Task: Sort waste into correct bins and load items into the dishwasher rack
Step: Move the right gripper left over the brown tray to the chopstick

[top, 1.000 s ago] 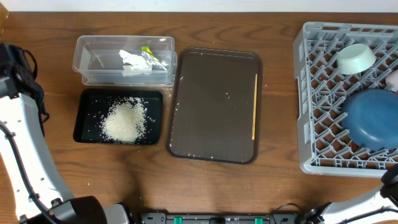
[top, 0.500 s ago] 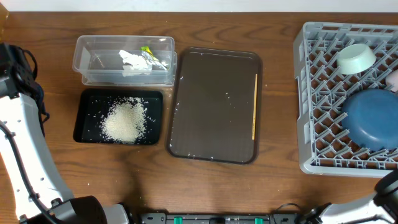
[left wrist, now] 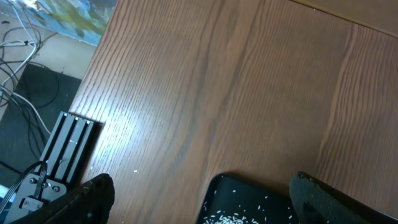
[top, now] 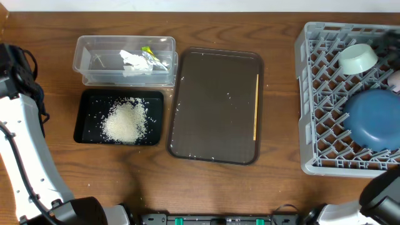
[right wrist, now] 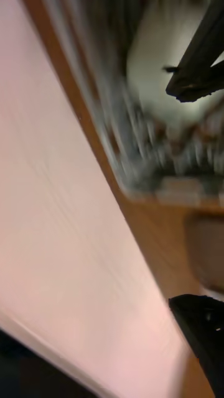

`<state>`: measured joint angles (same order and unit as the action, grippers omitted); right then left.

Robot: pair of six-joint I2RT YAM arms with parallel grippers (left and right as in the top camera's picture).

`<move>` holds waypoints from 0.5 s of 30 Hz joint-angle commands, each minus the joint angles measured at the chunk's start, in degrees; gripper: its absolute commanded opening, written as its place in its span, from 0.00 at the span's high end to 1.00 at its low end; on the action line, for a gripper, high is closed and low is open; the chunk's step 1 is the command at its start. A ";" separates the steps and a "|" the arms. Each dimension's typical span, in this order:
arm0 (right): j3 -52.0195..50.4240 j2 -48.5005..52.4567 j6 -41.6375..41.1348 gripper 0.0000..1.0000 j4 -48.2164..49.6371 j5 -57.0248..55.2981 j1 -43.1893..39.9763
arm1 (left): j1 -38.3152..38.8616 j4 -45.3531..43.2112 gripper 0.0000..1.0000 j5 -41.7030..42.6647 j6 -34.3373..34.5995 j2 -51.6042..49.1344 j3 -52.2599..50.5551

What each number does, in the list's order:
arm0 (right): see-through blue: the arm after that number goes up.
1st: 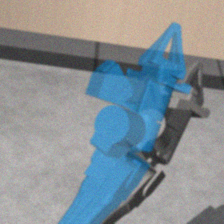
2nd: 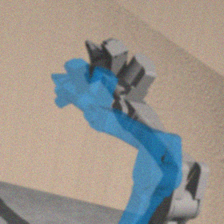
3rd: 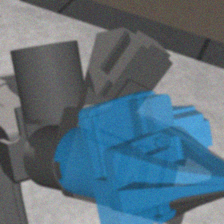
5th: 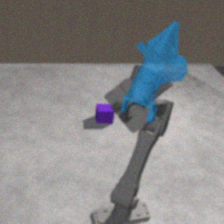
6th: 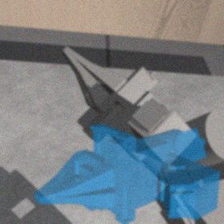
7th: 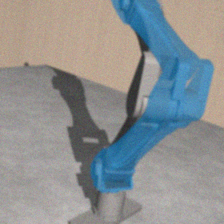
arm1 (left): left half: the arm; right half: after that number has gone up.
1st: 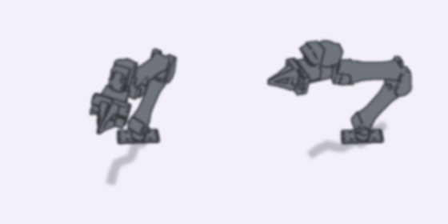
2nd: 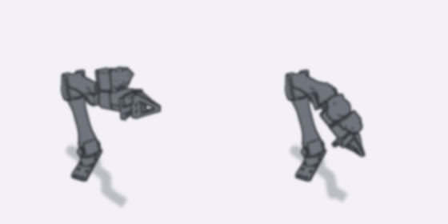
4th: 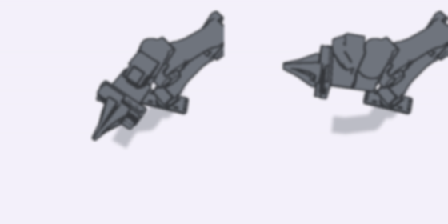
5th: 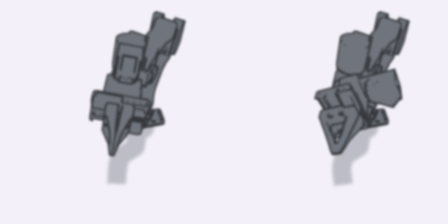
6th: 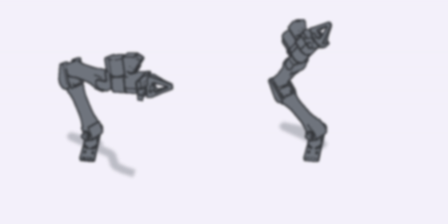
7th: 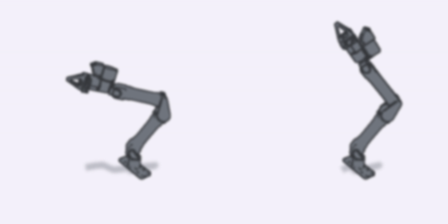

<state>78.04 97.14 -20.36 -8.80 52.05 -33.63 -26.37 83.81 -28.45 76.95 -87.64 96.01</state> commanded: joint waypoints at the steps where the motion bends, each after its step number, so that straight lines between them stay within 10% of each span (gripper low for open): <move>1: 0.22 0.48 0.98 0.03 -0.50 4.22 9.40 | -0.24 0.35 0.08 -0.48 0.92 0.39 0.11; 15: 0.35 0.48 0.28 0.33 -16.04 -55.49 50.93 | -0.24 0.35 0.08 -0.48 0.92 0.39 0.11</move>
<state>78.04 97.34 -19.92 -23.70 12.95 13.67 -26.37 83.83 -28.47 76.95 -87.64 96.01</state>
